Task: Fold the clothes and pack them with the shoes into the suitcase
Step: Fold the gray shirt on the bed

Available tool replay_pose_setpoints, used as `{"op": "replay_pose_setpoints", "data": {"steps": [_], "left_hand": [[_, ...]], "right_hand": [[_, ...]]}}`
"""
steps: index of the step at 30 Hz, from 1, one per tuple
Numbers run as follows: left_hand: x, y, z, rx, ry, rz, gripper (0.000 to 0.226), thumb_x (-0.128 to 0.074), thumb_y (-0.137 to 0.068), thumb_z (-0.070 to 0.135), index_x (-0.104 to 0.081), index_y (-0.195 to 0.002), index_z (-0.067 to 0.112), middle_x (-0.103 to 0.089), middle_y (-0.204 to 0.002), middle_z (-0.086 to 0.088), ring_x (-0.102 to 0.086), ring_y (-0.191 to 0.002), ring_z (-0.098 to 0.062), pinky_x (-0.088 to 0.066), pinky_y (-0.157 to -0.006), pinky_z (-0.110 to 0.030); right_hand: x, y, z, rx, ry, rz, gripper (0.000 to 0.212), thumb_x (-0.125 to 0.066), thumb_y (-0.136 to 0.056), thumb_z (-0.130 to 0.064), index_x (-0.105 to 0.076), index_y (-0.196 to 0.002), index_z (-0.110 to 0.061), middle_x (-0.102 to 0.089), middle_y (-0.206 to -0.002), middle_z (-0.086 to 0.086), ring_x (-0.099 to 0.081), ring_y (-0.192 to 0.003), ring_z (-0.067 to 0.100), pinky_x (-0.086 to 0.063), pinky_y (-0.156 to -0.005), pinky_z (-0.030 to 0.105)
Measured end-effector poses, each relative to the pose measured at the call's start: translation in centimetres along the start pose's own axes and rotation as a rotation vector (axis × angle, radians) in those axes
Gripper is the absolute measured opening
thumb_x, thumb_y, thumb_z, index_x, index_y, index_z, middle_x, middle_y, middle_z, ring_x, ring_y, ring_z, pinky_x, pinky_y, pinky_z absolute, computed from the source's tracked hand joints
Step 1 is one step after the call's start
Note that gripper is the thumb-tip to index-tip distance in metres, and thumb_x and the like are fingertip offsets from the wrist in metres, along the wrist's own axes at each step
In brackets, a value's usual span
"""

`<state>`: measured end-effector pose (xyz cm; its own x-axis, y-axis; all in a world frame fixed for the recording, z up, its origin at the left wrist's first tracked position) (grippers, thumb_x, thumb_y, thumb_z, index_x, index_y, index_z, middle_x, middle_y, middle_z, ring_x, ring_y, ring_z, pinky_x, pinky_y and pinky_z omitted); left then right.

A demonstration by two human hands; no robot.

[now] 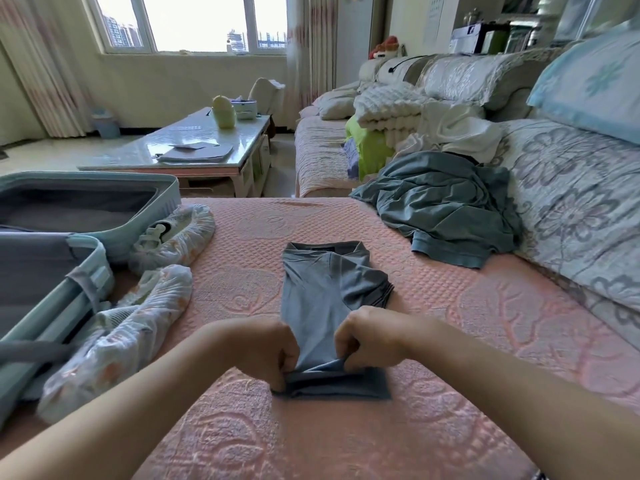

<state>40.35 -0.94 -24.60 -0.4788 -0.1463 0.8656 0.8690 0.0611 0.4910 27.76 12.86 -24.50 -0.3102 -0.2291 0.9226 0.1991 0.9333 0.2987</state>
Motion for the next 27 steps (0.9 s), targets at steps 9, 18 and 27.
{"op": "replay_pose_setpoints", "data": {"steps": [9,18,27], "left_hand": [[3.9,-4.6,0.1,0.028,0.148,0.432,0.024,-0.052,-0.094,0.031,-0.066,-0.082,0.015,-0.066,-0.078,0.001,-0.06,-0.071,-0.019,-0.05,-0.068,-0.03],[5.5,-14.5,0.5,-0.121,0.172,0.679,0.039,-0.039,-0.105,0.027,-0.052,-0.141,0.024,-0.047,-0.149,0.003,-0.036,-0.14,-0.016,-0.026,-0.117,-0.03],[2.6,-17.2,-2.5,0.217,0.06,0.417,0.058,-0.019,-0.102,0.057,-0.007,-0.157,0.041,0.003,-0.166,0.006,0.011,-0.152,-0.011,0.004,-0.123,-0.04]], "right_hand": [[3.7,-1.6,7.3,-0.371,-0.258,0.473,0.021,-0.053,-0.095,-0.029,-0.07,-0.106,-0.023,-0.07,-0.102,-0.002,-0.065,-0.089,0.016,-0.056,-0.08,0.036],[1.3,-3.8,13.9,-0.682,-0.091,0.328,0.028,-0.055,-0.09,-0.042,-0.069,-0.107,-0.025,-0.06,-0.119,0.009,-0.058,-0.114,0.032,-0.046,-0.09,0.033],[2.0,-2.1,18.5,-0.818,-0.363,0.352,0.049,-0.086,-0.068,-0.044,-0.07,-0.106,-0.017,-0.072,-0.095,0.001,-0.069,-0.087,0.019,-0.054,-0.075,0.028]]}}
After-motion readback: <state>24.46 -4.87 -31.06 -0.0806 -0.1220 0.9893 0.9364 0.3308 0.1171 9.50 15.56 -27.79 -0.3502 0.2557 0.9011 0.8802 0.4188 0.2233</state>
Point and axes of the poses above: each hand's wrist, its own y-axis away from the middle knuckle, its own x-axis out of the back of the hand, z = x × y, the point moved 3 cm from there along -y, towards the middle knuckle
